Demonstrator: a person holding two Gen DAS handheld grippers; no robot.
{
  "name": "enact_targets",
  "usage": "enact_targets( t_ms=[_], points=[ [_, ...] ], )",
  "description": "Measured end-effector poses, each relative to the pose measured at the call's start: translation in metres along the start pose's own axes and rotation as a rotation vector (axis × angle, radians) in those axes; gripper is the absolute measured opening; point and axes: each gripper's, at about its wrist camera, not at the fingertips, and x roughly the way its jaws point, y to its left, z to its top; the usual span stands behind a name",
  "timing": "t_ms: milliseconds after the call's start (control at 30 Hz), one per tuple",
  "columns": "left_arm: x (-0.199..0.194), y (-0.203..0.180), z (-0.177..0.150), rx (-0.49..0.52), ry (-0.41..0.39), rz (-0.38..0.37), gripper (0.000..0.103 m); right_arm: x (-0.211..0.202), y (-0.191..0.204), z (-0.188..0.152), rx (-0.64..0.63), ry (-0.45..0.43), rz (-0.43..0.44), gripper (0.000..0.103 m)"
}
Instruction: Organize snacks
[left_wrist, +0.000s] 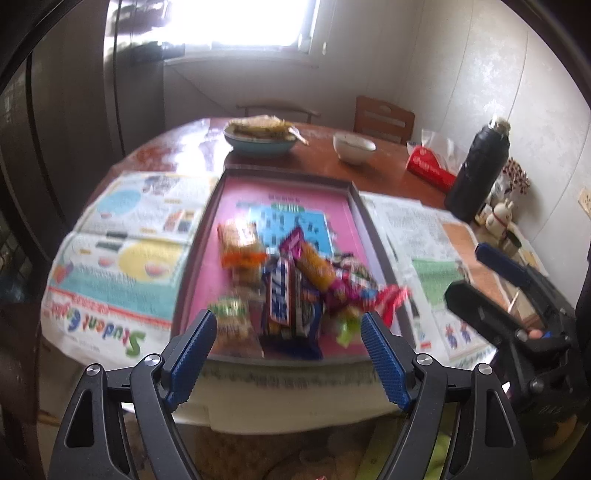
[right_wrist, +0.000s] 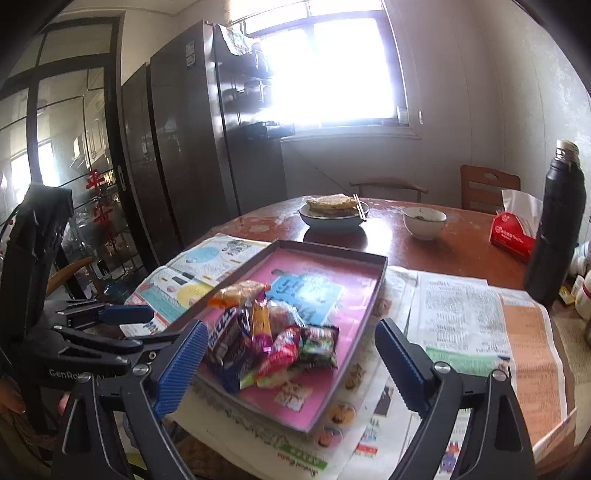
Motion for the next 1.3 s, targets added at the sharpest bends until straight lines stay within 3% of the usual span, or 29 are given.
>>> enact_targets(
  t_ms=[200, 567, 1300],
  points=[
    [0.007, -0.007, -0.024, 0.024, 0.046, 0.018, 0.082, -0.011, -0.002, -0.023, 0.009, 0.010, -0.032, 0.096],
    [0.000, -0.009, -0.041, 0.000, 0.014, 0.022, 0.082, -0.018, 0.008, -0.057, -0.010, 0.041, -0.073, 0.100],
    [0.006, -0.014, -0.049, 0.043, 0.048, 0.024, 0.082, -0.008, 0.009, -0.058, 0.010, 0.086, -0.085, 0.101]
  ],
)
